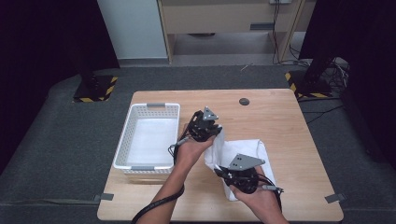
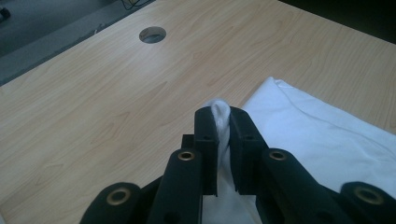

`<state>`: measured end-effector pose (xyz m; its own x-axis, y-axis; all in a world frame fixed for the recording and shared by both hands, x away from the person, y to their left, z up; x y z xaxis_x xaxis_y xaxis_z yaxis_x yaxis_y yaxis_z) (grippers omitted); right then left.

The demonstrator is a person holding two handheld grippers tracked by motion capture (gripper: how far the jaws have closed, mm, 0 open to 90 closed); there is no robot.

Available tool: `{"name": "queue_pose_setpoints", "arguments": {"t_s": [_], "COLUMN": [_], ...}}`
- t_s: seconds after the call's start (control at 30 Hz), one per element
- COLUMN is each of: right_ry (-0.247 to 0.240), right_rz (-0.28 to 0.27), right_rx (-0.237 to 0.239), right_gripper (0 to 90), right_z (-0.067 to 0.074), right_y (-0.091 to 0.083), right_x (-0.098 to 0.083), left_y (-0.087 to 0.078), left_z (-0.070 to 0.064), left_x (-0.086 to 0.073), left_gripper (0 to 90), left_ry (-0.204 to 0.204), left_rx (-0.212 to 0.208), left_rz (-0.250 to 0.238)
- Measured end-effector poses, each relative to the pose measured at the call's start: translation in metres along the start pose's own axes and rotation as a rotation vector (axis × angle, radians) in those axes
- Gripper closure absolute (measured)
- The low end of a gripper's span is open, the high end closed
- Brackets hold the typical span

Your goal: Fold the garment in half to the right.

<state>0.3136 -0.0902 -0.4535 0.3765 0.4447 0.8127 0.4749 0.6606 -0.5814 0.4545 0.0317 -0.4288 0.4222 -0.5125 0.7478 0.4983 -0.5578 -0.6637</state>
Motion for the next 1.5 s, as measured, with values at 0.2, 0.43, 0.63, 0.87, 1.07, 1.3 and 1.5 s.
{"name": "queue_pose_setpoints", "arguments": {"t_s": [0.2, 0.43, 0.63, 0.87, 1.07, 1.3, 1.5], "right_ry": [0.020, 0.035, 0.045, 0.048, 0.058, 0.071, 0.083], "right_rz": [-0.018, -0.018, -0.016, -0.017, -0.013, -0.015, -0.018], "right_rx": [-0.015, -0.039, -0.037, -0.038, -0.048, -0.055, -0.061], "right_gripper": [85.0, 85.1, 85.2, 85.2, 85.3, 85.3, 85.3], "right_z": [-0.012, -0.022, -0.026, -0.031, -0.035, -0.038, -0.042], "right_y": [-0.016, -0.029, -0.034, -0.041, -0.045, -0.047, -0.050], "right_x": [-0.005, -0.013, -0.016, -0.017, -0.021, -0.028, -0.033], "left_y": [0.006, 0.014, 0.022, 0.023, 0.026, 0.033, 0.042], "left_z": [-0.005, -0.015, -0.019, -0.020, -0.021, -0.024, -0.027], "left_x": [0.009, 0.022, 0.024, 0.026, 0.025, 0.026, 0.025], "left_gripper": [83.6, 83.6, 83.6, 83.6, 83.6, 83.6, 83.6], "left_ry": [-0.006, 0.020, 0.036, 0.044, 0.052, 0.069, 0.080], "left_rx": [-0.001, -0.019, -0.039, -0.061, -0.072, -0.089, -0.114], "left_rz": [-0.005, -0.009, -0.016, -0.041, -0.044, -0.050, -0.064]}}
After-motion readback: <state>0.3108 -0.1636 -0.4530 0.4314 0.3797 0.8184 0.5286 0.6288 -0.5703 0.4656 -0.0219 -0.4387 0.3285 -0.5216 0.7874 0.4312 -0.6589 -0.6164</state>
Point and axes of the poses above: each handheld gripper's, and its own axes: y roughly forward along the jaws, x roughly out of its top, z roughly to its left, the point moved 3 cm from there along y, roughly forward along the jaws, and after that the axes turned 3 degrees about z, right-handed, at the moved point
